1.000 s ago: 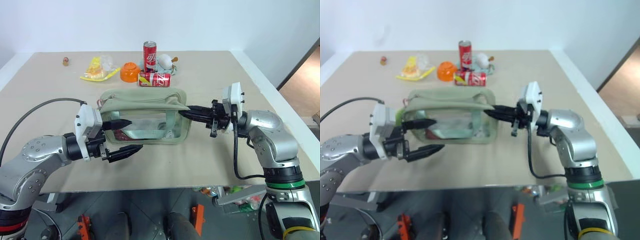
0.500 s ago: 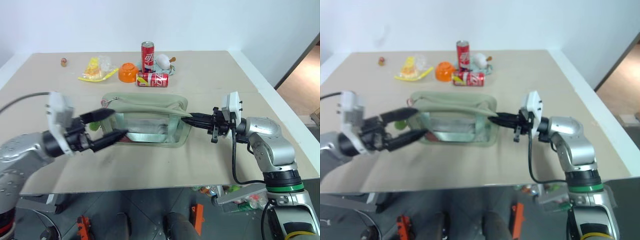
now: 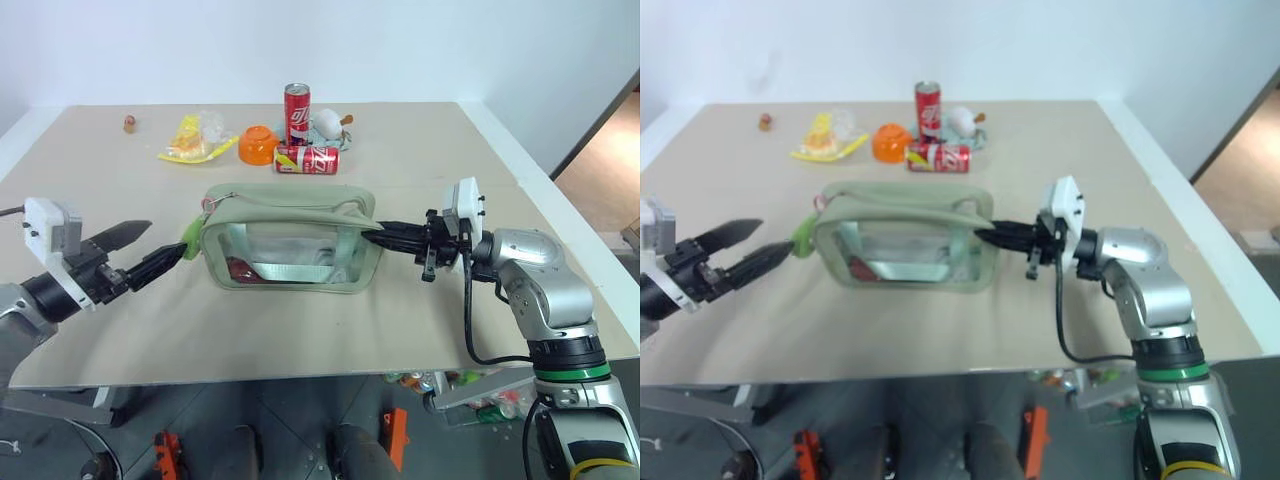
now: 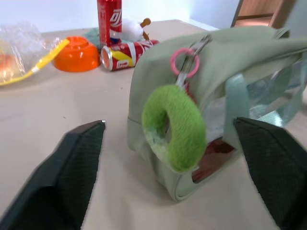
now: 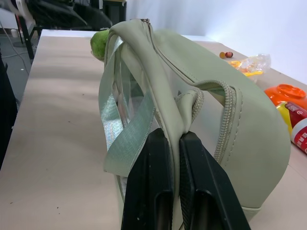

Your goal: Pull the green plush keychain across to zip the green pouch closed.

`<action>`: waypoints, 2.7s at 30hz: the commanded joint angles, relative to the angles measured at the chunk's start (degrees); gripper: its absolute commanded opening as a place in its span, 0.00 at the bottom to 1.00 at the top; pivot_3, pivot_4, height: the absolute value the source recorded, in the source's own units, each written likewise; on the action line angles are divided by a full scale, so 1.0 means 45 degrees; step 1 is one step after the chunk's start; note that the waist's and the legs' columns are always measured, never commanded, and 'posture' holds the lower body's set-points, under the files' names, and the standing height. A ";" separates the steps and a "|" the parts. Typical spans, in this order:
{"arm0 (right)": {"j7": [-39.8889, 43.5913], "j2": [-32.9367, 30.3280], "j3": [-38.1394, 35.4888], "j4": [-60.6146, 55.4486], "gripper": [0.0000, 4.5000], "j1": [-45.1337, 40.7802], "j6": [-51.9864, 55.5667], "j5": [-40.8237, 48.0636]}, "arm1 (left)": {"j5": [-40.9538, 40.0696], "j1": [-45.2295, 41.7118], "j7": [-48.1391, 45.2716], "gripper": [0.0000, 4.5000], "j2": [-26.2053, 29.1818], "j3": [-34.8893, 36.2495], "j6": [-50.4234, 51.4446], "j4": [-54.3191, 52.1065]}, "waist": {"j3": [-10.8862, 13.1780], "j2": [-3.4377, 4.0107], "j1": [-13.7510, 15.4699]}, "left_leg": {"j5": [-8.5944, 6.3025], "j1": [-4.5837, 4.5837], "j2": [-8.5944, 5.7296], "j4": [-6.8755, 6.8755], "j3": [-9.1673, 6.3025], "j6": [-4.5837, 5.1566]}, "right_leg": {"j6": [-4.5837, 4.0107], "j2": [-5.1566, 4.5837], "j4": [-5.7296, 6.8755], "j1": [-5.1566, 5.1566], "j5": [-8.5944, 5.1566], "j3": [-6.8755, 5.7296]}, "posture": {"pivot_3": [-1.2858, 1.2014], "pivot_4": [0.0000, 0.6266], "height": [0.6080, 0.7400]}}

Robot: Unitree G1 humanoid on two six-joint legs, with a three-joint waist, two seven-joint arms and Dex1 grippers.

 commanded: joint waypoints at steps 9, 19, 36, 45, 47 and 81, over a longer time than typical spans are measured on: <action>-0.0106 -0.0280 -0.0389 -0.0665 0.00 -0.0187 0.0044 0.0129 | 0.1537 -0.0526 -0.0541 0.05 -0.0354 -0.0811 -0.1261 0.0895 | 0.0000 -0.0001 0.0002 | 0.0000 -0.0001 -0.0001 0.0000 0.0001 0.0000 | 0.0005 0.0000 0.0000 -0.0003 -0.0001 -0.0001 | 0.52 0.24 1.00; -0.0084 -0.0420 -0.0421 -0.0653 0.00 -0.0161 0.0060 0.0143 | 0.1906 -0.1715 -0.0562 0.00 -0.0214 -0.0481 -0.1810 0.1228 | 0.0000 -0.0001 0.0003 | 0.0000 -0.0008 -0.0003 -0.0001 -0.0001 0.0000 | 0.0003 -0.0003 -0.0001 -0.0003 0.0001 -0.0001 | 0.52 0.24 1.00; 0.0036 -0.0506 -0.0249 -0.0212 0.00 -0.0536 -0.0040 -0.0025 | 0.3176 -0.8632 -0.3259 0.00 -0.1010 -0.5734 -0.2398 0.2469 | 0.0009 -0.0023 0.0051 | 0.0004 -0.0016 -0.0021 0.0014 -0.0016 -0.0003 | 0.0021 -0.0002 -0.0006 0.0008 0.0013 -0.0007 | 0.52 0.24 1.00; -0.0137 -0.0628 -0.0416 -0.0455 0.00 -0.0284 -0.0026 -0.0050 | 0.4711 -0.9269 -0.5107 0.00 -0.1224 -0.7137 -0.2978 0.3510 | 0.0009 -0.0022 0.0001 | -0.0001 -0.0026 -0.0020 0.0003 -0.0032 0.0005 | -0.0020 0.0009 -0.0003 -0.0004 0.0020 -0.0008 | 0.52 0.24 1.00; -0.0130 -0.0662 -0.0425 -0.0430 0.00 -0.0238 -0.0081 -0.0079 | 0.4642 -0.9286 -0.5412 0.00 -0.0985 -0.7047 -0.2553 0.3554 | 0.0009 -0.0022 -0.0001 | -0.0001 -0.0025 -0.0020 0.0008 -0.0028 0.0005 | 0.0004 0.0007 -0.0003 -0.0001 0.0006 -0.0005 | 0.52 0.24 1.00; 0.0450 -0.0489 -0.0085 0.0240 0.00 -0.0656 -0.0483 -0.0143 | 0.2998 -0.3190 -0.0919 0.88 -0.0523 -0.2245 -0.0292 -0.0321 | 0.0010 -0.0021 0.0003 | 0.0011 -0.0003 -0.0012 0.0018 -0.0028 0.0006 | 0.0023 0.0001 0.0007 0.0014 0.0012 -0.0009 | 0.52 0.24 1.00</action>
